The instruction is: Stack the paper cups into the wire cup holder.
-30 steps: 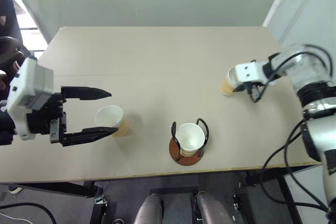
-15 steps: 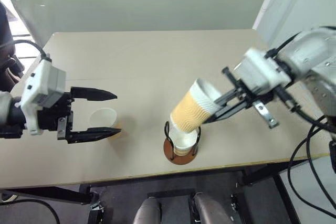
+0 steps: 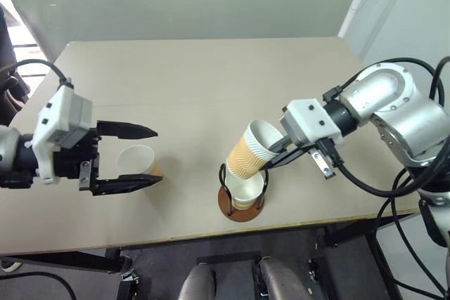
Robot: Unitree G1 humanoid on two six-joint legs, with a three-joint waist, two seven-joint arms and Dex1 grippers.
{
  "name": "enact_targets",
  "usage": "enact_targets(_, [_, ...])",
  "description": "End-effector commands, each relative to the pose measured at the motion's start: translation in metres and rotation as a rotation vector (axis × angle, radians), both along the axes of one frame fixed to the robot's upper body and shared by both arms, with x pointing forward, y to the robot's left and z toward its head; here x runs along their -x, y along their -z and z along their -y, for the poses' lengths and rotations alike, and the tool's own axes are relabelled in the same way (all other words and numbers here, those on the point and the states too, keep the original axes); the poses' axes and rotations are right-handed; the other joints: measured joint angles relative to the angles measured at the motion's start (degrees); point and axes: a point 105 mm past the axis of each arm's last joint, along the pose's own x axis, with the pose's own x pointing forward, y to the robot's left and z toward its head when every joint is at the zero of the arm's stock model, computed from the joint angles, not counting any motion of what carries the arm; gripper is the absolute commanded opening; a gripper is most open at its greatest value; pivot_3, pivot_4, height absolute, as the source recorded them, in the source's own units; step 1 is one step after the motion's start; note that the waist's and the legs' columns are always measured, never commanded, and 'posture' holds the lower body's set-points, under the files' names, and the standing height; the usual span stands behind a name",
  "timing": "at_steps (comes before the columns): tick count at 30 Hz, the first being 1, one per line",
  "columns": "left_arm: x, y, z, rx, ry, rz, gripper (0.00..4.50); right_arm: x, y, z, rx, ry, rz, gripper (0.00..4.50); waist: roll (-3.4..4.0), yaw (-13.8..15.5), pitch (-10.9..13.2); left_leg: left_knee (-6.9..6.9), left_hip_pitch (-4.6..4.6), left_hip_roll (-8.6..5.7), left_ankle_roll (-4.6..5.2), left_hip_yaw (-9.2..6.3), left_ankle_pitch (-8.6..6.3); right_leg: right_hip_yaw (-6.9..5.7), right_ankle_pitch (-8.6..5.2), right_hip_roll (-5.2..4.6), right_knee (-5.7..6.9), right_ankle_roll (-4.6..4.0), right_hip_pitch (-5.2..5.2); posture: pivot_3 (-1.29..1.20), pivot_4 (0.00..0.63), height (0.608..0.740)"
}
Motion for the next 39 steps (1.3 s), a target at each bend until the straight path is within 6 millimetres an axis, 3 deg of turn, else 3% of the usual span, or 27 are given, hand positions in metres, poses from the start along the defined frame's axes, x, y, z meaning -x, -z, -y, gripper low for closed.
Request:
enact_targets(1, [0.005,-0.009,-0.001,-0.015,-0.01,0.05,4.5,0.002,-0.001,0.002,0.012,-0.019,0.019,0.02,0.0,0.0,0.0,0.0,0.0,0.0,0.0,0.0,0.0,0.0,0.0,0.0,0.0,0.0,0.0,0.0,0.15,0.74])
enact_targets(14, [0.005,-0.01,-0.001,-0.022,-0.016,0.053,4.5,0.012,0.008,0.004,0.04,-0.046,-0.002,0.02,0.0,0.0,0.0,0.08,0.05,0.0,0.0,0.03,0.0,0.01,0.0,0.01,0.11,0.0,0.02,0.0,0.15,0.74])
enact_targets(21, [0.004,-0.01,-0.001,-0.025,-0.015,0.055,4.5,0.007,0.011,0.002,0.043,-0.042,0.059,0.02,-0.01,0.0,0.0,0.08,0.05,0.0,0.0,0.03,0.0,0.02,0.0,0.01,0.11,0.0,0.02,0.0,0.15,0.74])
enact_targets(24, [0.004,-0.009,0.0,-0.025,-0.014,0.055,4.5,0.007,0.011,0.003,0.045,-0.044,0.062,0.58,-0.01,0.0,0.0,0.08,0.05,0.0,0.0,0.03,0.0,0.02,0.0,0.01,0.11,0.0,0.02,0.0,0.15,0.74])
enact_targets(35, [0.002,-0.008,-0.005,-0.045,-0.03,0.055,4.5,0.004,0.008,0.003,0.031,-0.043,0.079,4.25,-0.01,0.0,0.0,0.08,0.05,0.0,0.0,0.03,0.0,0.02,0.0,0.01,0.11,0.0,0.02,0.0,0.15,0.74])
enact_targets(36, [0.001,-0.008,-0.005,-0.048,-0.031,0.055,4.5,0.004,0.007,0.003,0.03,-0.042,0.082,4.48,-0.01,0.0,0.0,0.08,0.05,0.0,0.0,0.03,0.0,0.02,0.0,0.01,0.11,0.0,0.02,0.0,0.15,0.74])
enact_targets(39, [0.0,-0.007,-0.011,-0.073,-0.055,0.053,4.5,-0.006,-0.002,0.007,0.003,-0.001,0.116,4.48,-0.01,0.0,0.0,0.08,0.05,0.0,0.0,0.03,0.0,0.02,0.0,0.01,0.12,0.0,0.02,0.0,0.15,0.74])
